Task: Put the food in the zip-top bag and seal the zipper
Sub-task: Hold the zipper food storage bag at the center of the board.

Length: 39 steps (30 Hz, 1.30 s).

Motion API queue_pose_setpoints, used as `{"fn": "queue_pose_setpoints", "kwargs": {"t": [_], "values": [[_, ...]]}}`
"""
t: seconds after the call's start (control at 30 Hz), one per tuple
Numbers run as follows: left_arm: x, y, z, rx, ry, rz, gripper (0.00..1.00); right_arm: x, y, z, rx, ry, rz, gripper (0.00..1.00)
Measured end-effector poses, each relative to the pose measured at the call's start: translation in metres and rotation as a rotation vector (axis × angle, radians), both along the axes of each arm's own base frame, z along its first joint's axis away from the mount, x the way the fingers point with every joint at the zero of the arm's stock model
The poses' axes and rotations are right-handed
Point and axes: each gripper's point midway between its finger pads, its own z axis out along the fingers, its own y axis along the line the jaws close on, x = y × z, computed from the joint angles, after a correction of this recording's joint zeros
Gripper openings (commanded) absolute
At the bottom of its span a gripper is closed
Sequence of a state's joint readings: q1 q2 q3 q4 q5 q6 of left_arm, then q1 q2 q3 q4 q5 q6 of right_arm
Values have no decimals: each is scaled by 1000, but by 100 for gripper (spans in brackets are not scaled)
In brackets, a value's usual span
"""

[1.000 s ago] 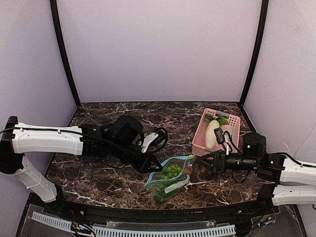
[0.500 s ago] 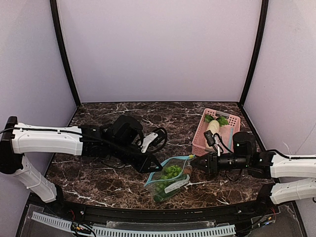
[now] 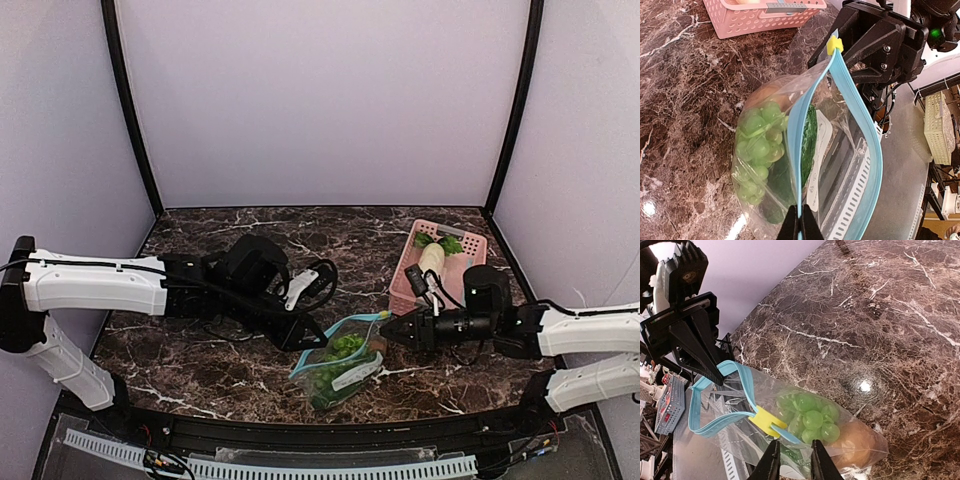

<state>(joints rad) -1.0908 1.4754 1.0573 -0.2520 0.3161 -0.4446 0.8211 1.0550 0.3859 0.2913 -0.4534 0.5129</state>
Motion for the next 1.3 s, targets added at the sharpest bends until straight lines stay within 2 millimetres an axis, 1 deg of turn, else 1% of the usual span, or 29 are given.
{"fn": "queue_pose_setpoints", "kwargs": {"t": [0.13,0.2,0.27,0.37,0.4,0.47,0.53,0.57,0.6,0.63,0.7,0.77,0.83,0.9,0.97,1.0,1.03,1.07,1.1,1.17,1.3], "values": [[0,0,0,-1,0,-1,1,1,2,3,3,-7,5,26],[0,0,0,-1,1,-2,1,2,3,5,7,-13,6,24],[0,0,0,-1,1,-2,1,3,4,7,10,-18,7,19],[-1,0,0,-2,2,-3,1,3,6,9,13,-21,14,3],[-1,0,0,-2,3,-4,1,3,6,9,12,-22,18,0],[-1,0,0,-3,3,-4,1,3,7,9,12,-29,25,0],[-1,0,0,-2,0,-7,21,2,7,9,13,-25,27,0],[-1,0,0,-1,-9,-15,43,2,7,10,14,-25,28,0],[-1,1,0,5,-15,-18,54,2,7,10,14,-24,30,0],[0,1,0,13,-23,-19,69,1,7,10,16,-24,32,0],[3,3,4,27,-48,-22,79,0,7,11,19,-23,38,0],[7,0,17,23,-92,-32,84,-2,7,12,21,-19,49,0],[12,-5,35,2,-141,-48,86,-3,8,14,25,-18,57,0],[17,-13,58,-32,-190,-65,86,-4,10,17,31,-18,68,0],[21,-24,77,-70,-231,-88,78,-5,10,19,35,-19,74,0],[23,-31,85,-87,-246,-103,69,-5,11,20,37,-19,76,0],[24,-37,89,-99,-251,-118,64,-5,11,20,39,-19,79,0],[24,-43,89,-104,-249,-132,57,-5,11,21,40,-19,81,0],[24,-49,87,-106,-247,-153,55,-6,11,21,41,-19,82,0],[25,-60,76,-96,-232,-189,52,-6,11,21,42,-18,84,0],[25,-74,39,-45,-185,-241,50,-7,12,22,44,-15,90,0]]}}
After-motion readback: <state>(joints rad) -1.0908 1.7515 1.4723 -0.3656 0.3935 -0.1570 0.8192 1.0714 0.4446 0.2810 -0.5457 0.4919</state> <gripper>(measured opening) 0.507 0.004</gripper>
